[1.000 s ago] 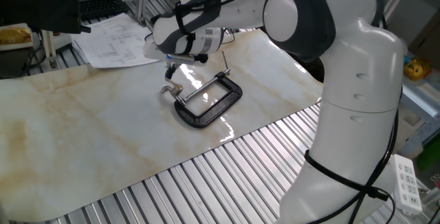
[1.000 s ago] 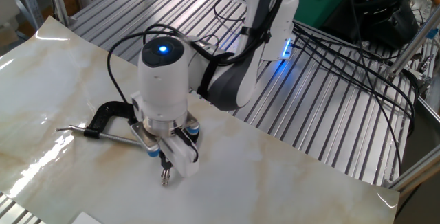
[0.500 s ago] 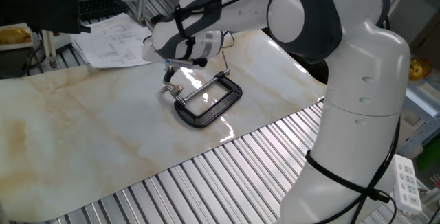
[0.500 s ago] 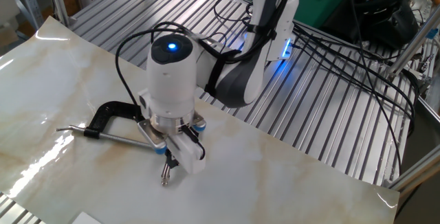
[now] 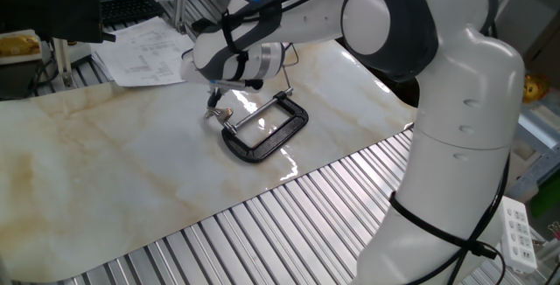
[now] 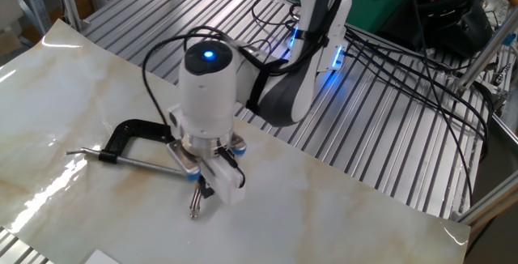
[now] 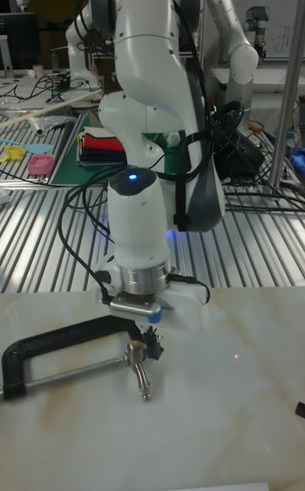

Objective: Turn on the water tap

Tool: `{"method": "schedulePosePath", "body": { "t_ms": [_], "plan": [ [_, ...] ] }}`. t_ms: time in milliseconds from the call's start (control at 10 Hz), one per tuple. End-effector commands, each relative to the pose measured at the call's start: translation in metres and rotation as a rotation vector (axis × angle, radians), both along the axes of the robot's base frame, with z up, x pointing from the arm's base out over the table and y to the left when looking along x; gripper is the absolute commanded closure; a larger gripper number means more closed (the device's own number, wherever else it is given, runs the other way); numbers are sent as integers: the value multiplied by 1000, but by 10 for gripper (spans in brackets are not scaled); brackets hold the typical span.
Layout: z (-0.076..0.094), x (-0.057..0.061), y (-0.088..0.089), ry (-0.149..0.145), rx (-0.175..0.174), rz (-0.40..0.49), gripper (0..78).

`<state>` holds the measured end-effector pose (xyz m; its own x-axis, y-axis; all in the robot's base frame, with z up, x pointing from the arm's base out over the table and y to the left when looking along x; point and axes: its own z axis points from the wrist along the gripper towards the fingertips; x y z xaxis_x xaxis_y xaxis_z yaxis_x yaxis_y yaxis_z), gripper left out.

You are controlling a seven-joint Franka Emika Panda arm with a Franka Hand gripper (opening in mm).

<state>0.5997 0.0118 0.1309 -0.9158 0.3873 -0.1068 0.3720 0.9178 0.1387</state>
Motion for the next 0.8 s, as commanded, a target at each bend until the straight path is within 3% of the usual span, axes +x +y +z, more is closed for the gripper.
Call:
{"method": "schedulePosePath", "body": {
  "t_ms": [100, 800],
  "plan": [
    [0, -9, 5, -5, 9, -7, 776],
    [-1, -21, 15, -22, 10, -20, 776]
  ]
}}
